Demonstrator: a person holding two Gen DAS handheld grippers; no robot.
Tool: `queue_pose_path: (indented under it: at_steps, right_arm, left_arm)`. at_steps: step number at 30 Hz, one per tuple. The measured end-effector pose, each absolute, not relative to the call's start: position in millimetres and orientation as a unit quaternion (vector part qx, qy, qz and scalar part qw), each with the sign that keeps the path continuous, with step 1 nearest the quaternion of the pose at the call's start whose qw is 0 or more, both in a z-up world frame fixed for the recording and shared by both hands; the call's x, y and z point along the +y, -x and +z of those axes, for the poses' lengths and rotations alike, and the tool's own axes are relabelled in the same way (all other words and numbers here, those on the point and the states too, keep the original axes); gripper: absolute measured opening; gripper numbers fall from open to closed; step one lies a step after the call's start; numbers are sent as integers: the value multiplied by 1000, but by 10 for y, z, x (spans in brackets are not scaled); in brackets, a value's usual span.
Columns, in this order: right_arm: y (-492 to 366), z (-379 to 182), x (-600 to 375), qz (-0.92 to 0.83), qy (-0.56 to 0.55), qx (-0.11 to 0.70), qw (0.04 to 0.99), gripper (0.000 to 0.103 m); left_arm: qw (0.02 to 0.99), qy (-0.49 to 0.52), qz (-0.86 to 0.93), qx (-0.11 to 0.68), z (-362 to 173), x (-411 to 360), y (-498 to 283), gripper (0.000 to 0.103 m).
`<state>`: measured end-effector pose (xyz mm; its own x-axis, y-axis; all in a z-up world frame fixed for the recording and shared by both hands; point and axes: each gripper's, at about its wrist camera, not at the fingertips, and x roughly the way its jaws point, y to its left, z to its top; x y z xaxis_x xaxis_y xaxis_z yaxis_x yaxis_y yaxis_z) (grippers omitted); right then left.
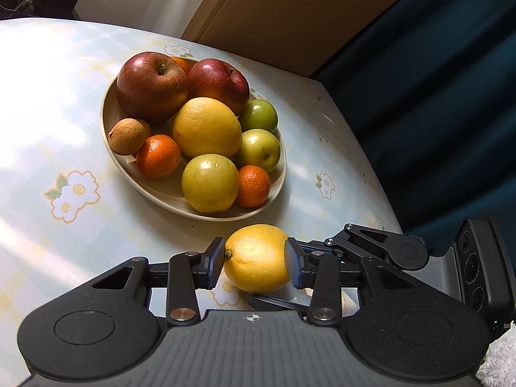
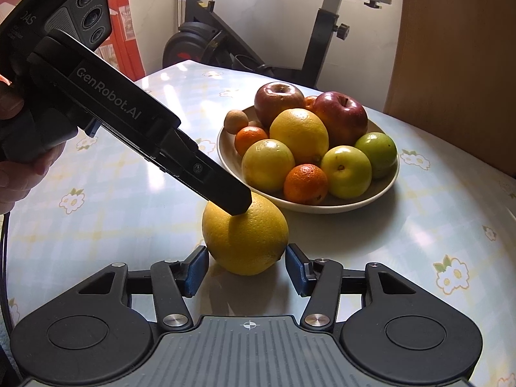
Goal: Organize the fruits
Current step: 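Carry the large lemon onto the cream plate and open both tools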
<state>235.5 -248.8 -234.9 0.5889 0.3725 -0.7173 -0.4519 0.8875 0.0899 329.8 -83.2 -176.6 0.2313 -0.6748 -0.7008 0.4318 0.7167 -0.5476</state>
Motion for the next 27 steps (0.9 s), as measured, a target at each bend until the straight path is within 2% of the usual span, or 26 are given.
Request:
queue_pose_path:
  at_steps: [8,16,27]
  right_arm:
    - [-2389,-2077,-2571,222,41,353,908,48]
    - [-2775,-1802,-2718,204,56,329,921,48]
    - [-3350,-1932,-2778,199,72,344,915,48]
  left_arm:
    - [801,78,-364,469,-1404,-922,-3257,42]
    - [813,71,-376,439,-1051,-1074,-3618,42]
    - [813,70,-363,450,-1102,-1208,-4172,42]
